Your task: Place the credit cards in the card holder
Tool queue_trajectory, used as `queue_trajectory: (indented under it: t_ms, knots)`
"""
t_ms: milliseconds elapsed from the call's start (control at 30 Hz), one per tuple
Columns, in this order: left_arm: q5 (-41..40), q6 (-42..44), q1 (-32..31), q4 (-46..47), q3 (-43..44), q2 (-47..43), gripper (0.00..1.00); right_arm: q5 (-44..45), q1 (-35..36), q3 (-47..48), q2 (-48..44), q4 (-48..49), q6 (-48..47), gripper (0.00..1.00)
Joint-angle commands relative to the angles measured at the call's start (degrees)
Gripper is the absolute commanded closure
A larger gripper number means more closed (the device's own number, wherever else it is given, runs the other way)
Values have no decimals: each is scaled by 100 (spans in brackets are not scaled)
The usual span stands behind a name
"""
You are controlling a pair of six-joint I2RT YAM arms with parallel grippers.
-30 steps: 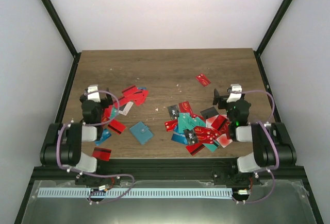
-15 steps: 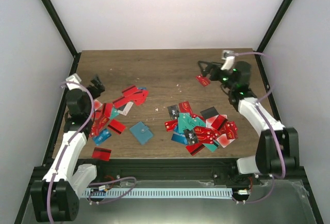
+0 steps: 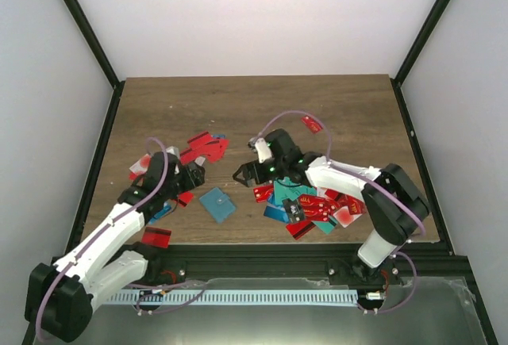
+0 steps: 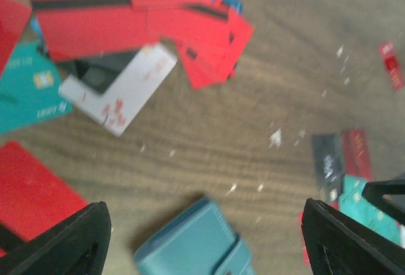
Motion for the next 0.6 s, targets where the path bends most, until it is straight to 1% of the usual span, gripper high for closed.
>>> queue_trajectory:
  t_ms: [0,133,200,233,300,367,467,567]
  knots:
    - [-60,-618,-255,-523,-474,-290,19,918,661,218,190,-403,-415,15]
    - [-218,-735,-279,-576,-829,-554,31,1647,1367,612,571,-577,-607,27]
    - [-236,-763,-278,-533,-933,-597,43,2041,1655,842,846,-665,-727,29]
    - [-213,-775,-282,-482,-964,-587,46,2260,1781,966,957,-743,-774,32]
    - [-126,-793,-287,-411,-989,-538,48,2529,1950,1206,1177,-917,-837,35]
    - [-56,-808,-296,-368,-997,-498,48,2618,2021,1395,1317,-1026,-866,38]
    - [66,-821,-295,-303,-1040,-468,48,2613,2085,1540,1389,-1145,-892,43]
    - [216,-833,-304,-186,-1105,-451,48,2492,2126,1532,1384,-1136,-852,45]
